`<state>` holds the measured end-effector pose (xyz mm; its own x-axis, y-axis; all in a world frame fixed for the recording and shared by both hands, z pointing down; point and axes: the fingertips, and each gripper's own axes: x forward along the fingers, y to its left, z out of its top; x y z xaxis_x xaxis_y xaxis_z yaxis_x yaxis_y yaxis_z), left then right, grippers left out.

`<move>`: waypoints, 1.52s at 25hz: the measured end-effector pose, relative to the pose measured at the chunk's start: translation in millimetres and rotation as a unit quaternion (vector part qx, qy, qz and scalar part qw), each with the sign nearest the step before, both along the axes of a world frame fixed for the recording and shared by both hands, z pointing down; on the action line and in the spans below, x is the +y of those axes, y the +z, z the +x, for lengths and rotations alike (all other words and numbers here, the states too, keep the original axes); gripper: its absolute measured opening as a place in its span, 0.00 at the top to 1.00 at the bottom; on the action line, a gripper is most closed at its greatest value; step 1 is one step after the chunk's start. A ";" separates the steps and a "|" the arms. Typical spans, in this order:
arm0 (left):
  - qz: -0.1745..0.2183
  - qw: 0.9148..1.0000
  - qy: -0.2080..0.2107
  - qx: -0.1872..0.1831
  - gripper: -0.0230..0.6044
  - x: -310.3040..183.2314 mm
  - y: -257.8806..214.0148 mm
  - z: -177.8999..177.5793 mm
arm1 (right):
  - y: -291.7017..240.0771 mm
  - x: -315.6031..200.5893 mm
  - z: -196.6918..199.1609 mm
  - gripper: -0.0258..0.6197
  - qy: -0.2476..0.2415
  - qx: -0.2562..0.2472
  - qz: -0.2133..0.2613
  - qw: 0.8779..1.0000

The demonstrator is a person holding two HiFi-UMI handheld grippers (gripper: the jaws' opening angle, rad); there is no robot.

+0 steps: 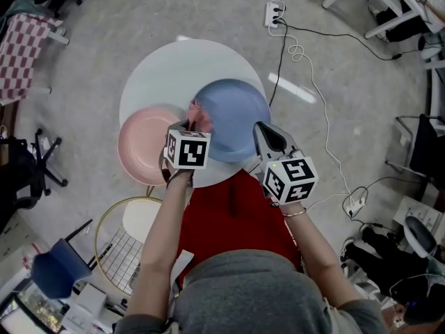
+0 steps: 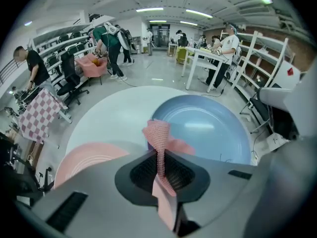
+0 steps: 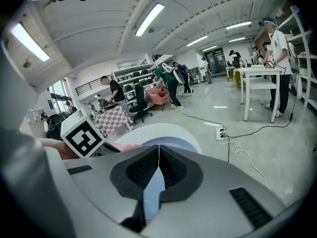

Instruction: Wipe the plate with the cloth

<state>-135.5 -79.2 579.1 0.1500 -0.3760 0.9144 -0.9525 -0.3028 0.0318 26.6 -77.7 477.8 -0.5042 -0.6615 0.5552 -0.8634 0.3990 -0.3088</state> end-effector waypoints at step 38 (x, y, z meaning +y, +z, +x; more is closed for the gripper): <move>0.014 0.978 0.162 0.129 0.91 63.8 -8.8 138.9 | 8.4 27.2 67.9 0.91 0.098 0.024 -0.011 0.995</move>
<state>3.4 -15.4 570.4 0.4896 -0.2943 0.8208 -0.7677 -0.5919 0.2457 94.6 -50.4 486.2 -0.3399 -0.7318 0.5907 -0.9376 0.2151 -0.2731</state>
